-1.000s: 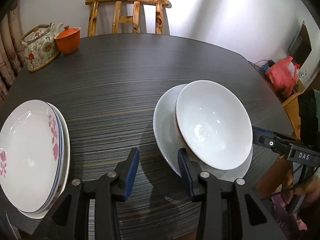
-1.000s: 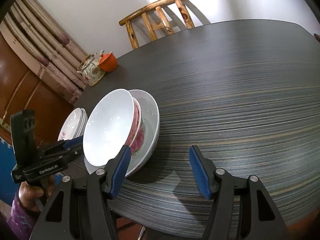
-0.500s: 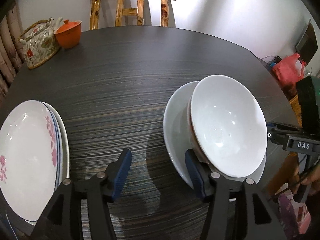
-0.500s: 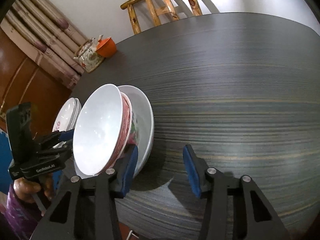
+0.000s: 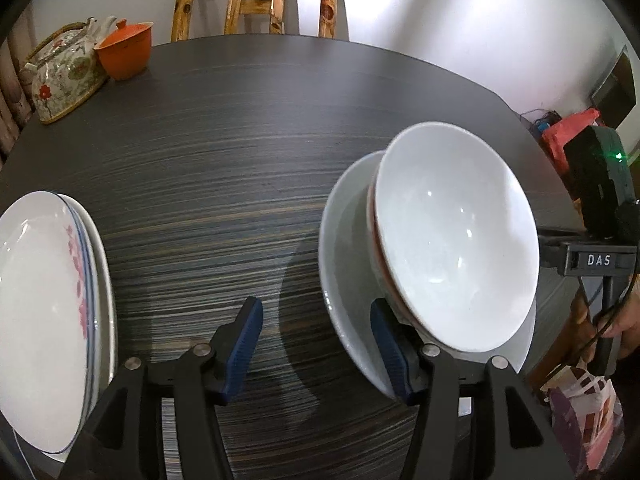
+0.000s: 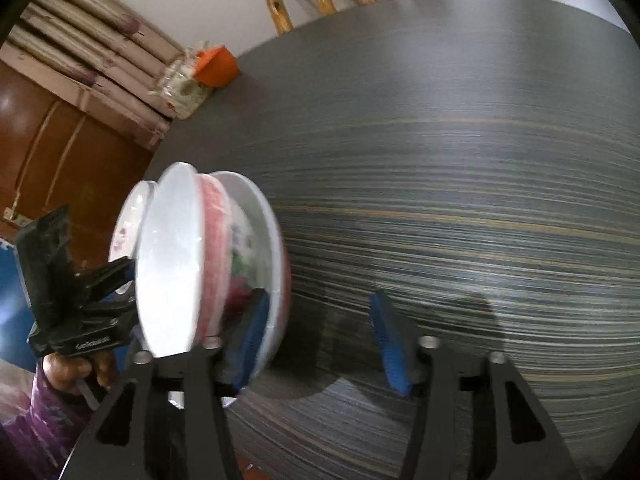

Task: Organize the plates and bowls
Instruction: 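Close both tools on the rim of the nested bowl stack, then lift and carry the bowl stack over the pink-flowered plate stack with both tools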

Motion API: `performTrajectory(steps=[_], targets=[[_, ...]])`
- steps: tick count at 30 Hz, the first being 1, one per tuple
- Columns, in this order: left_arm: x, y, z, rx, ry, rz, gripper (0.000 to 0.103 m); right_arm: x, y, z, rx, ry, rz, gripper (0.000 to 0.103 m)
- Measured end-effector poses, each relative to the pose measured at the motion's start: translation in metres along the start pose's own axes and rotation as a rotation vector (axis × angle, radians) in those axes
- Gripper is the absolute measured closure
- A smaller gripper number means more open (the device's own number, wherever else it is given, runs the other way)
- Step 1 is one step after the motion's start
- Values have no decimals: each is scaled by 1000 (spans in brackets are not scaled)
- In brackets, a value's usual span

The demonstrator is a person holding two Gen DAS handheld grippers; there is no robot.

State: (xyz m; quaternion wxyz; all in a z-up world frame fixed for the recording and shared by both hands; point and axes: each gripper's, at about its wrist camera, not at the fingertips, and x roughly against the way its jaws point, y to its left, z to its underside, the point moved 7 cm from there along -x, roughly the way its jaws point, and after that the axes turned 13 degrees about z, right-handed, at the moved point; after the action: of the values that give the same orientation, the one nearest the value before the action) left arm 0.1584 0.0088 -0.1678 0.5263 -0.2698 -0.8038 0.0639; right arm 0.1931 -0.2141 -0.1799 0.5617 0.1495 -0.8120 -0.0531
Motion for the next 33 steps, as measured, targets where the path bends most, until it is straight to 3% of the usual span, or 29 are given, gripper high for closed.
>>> performTrajectory(steps=[2, 4, 5, 6, 9, 10, 12, 21, 33], targets=[[-4, -5, 1, -22, 1, -15, 48, 1, 0, -2, -5, -15, -4, 48], [-4, -9, 0, -40, -18, 9, 62, 1, 0, -1, -5, -26, -17, 50], [-5, -12, 0, -42, -20, 26, 77, 2, 0, -1, -10, -32, -31, 54], [-7, -18, -1, -48, -21, 37, 83, 2, 0, 0, -17, -35, -48, 62], [-8, -18, -3, -50, -33, 35, 84, 9, 11, 3, 16, -56, -96, 88], [-7, -16, -3, -34, -40, 55, 84, 12, 18, 3, 46, -67, -82, 90], [-7, -15, -2, -22, -44, 70, 85, 14, 20, 4, 56, -75, -51, 90], [-1, -18, 8, -27, -61, 30, 85, 14, 22, 11, -23, -77, -82, 90], [34, 3, 12, 28, -118, -2, 88, 14, 49, 9, -9, -75, -106, 90]])
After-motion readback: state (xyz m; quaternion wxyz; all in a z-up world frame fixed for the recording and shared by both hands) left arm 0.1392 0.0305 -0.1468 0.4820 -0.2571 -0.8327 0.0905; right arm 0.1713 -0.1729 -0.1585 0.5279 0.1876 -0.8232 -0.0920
